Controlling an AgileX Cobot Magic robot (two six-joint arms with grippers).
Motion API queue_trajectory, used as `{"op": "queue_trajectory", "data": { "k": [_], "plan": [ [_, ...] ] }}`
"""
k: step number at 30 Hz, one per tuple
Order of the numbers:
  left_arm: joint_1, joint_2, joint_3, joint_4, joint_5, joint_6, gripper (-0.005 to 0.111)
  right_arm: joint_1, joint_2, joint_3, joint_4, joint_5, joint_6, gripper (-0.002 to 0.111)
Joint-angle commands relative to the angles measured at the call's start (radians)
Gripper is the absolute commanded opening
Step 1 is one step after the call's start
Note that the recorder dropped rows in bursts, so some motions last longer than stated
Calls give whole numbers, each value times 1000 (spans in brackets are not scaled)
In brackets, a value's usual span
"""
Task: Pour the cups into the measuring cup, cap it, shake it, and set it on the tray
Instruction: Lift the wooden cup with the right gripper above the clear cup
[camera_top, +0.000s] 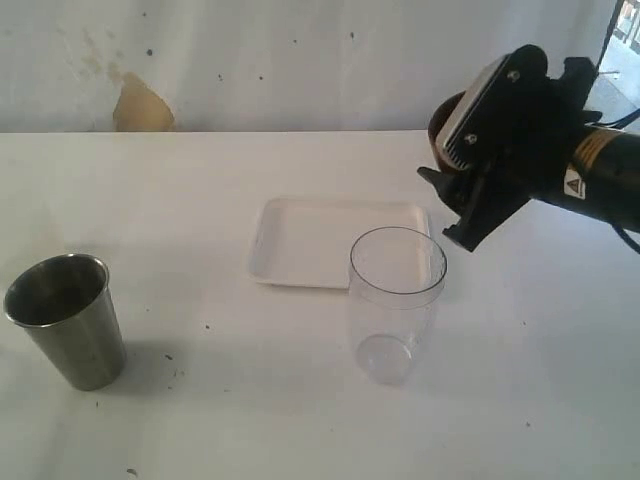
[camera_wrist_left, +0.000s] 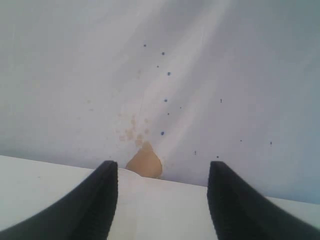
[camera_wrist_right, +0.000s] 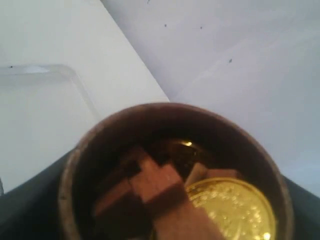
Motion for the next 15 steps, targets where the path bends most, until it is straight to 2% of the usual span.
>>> {"op": "queue_trajectory", "data": {
  "k": [1,7,15],
  "plan": [
    [-3,-3,-2,3,-5,2,52,-3,13,2,-81,-35,-33,0],
    [-3,-3,-2,3,-5,2,52,-3,31,2,-87,-42,-35,0],
    [-3,-3,-2,3,-5,2,52,-3,56,2,-87,-82,-185,0]
  ]
}}
